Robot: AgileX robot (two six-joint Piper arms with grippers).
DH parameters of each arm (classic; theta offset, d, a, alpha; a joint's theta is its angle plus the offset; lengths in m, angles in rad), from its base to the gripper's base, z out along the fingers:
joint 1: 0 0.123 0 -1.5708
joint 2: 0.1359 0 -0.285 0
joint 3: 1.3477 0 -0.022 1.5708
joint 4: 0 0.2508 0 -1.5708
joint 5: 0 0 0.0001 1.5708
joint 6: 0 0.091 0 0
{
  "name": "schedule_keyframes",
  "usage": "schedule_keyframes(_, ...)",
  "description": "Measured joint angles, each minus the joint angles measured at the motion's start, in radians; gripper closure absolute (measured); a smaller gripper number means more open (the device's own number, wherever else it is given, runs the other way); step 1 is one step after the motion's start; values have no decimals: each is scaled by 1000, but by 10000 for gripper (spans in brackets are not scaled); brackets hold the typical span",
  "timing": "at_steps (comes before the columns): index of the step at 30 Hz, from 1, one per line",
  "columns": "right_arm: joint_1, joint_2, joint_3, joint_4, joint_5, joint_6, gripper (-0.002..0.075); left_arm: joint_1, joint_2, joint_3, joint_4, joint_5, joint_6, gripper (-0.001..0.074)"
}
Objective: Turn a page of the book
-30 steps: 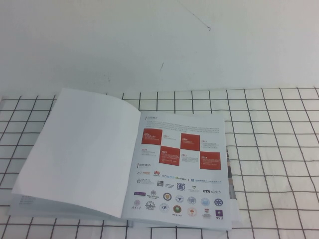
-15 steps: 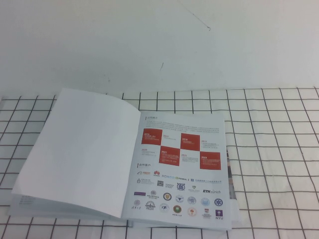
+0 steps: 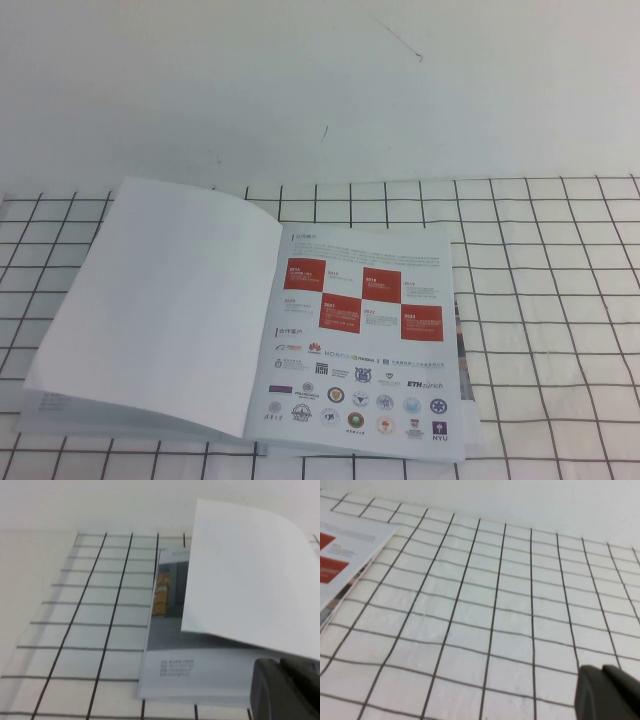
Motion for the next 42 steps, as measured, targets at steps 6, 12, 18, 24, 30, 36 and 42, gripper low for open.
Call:
schedule_keyframes(6, 0, 0, 0, 0, -152, 0, 726, 0, 0, 1, -4, -222, 0, 737)
schedule_keyframes(12, 0, 0, 0, 0, -489, 0, 726, 0, 0, 1, -4, -559, 0, 737)
schedule_keyframes(18, 0, 0, 0, 2, -737, 0, 726, 0, -1, 1, -4, -884, 0, 737)
schedule_keyframes(24, 0, 0, 0, 4, -782, 1, 726, 0, -6, 1, -2, -976, 0, 737)
schedule_keyframes(30, 0, 0, 0, 15, -865, 98, 726, 0, -6, 1, -4, -1051, -41, 737)
schedule_keyframes(36, 0, 0, 0, 21, -1080, 120, 726, 0, -6, 1, -23, -1207, -109, 737)
schedule_keyframes(42, 0, 0, -42, 21, -1250, 172, 726, 0, -8, -85, -34, -1167, -184, 737)
